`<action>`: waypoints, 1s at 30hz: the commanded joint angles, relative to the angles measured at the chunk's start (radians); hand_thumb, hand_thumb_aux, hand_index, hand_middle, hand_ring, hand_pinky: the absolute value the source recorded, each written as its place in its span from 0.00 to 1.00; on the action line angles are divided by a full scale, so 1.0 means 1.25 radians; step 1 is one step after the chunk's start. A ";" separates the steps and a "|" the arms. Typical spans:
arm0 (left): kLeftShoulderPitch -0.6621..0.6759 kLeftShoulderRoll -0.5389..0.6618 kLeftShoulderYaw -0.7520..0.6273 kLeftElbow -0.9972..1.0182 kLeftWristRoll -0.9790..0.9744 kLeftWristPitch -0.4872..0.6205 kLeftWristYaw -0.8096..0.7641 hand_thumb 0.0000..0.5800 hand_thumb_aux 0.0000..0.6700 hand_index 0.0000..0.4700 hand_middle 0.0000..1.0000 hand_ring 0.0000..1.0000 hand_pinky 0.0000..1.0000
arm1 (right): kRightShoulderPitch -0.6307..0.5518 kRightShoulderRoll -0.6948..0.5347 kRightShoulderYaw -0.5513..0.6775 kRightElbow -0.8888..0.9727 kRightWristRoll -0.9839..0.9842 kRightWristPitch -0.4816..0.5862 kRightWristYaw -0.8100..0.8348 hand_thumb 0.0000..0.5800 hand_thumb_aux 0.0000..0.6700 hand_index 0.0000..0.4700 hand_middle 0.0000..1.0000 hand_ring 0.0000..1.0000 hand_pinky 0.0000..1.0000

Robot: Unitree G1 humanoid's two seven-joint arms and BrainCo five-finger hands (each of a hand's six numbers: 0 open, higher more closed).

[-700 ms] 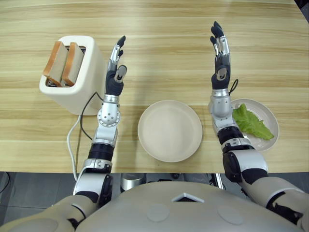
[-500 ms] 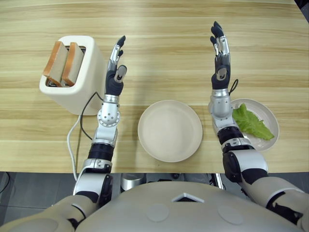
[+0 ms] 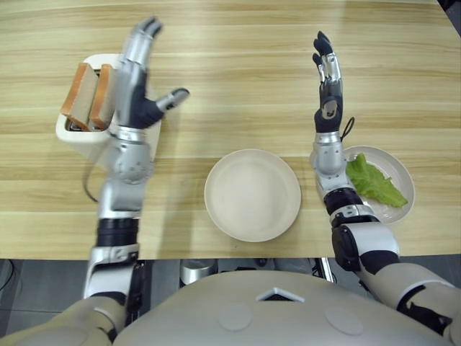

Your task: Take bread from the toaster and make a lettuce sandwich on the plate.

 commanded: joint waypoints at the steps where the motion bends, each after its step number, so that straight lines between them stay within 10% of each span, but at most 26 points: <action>1: 0.072 0.037 0.069 -0.101 0.078 0.164 -0.070 0.00 0.00 0.00 0.00 0.00 0.00 | -0.007 0.003 0.006 0.011 -0.001 0.000 0.001 0.00 0.00 0.00 0.00 0.00 0.00; 10: 0.144 0.122 0.178 -0.056 0.114 0.347 -0.088 0.00 0.00 0.00 0.00 0.00 0.00 | -0.005 0.007 0.007 0.007 0.000 0.000 0.002 0.00 0.00 0.00 0.00 0.00 0.00; 27: 0.126 0.158 0.138 0.066 0.080 0.404 -0.055 0.03 0.02 0.02 0.00 0.00 0.00 | -0.004 0.007 0.007 0.007 0.003 -0.003 0.006 0.00 0.00 0.00 0.00 0.00 0.00; 28: 0.126 0.159 0.137 0.066 0.078 0.406 -0.054 0.78 0.53 0.52 0.00 0.00 0.00 | -0.004 0.007 0.007 0.007 0.003 -0.003 0.006 0.00 0.00 0.00 0.00 0.00 0.00; 29: 0.125 0.162 0.133 0.067 0.077 0.408 -0.055 0.96 0.80 0.78 0.00 0.00 0.00 | -0.004 0.007 0.007 0.006 0.003 -0.003 0.006 0.00 0.00 0.00 0.00 0.00 0.00; 30: 0.124 0.162 0.129 0.069 0.074 0.409 -0.057 0.96 0.80 0.78 0.00 0.00 0.00 | -0.003 0.006 0.007 0.006 0.003 -0.003 0.005 0.00 0.00 0.00 0.00 0.00 0.00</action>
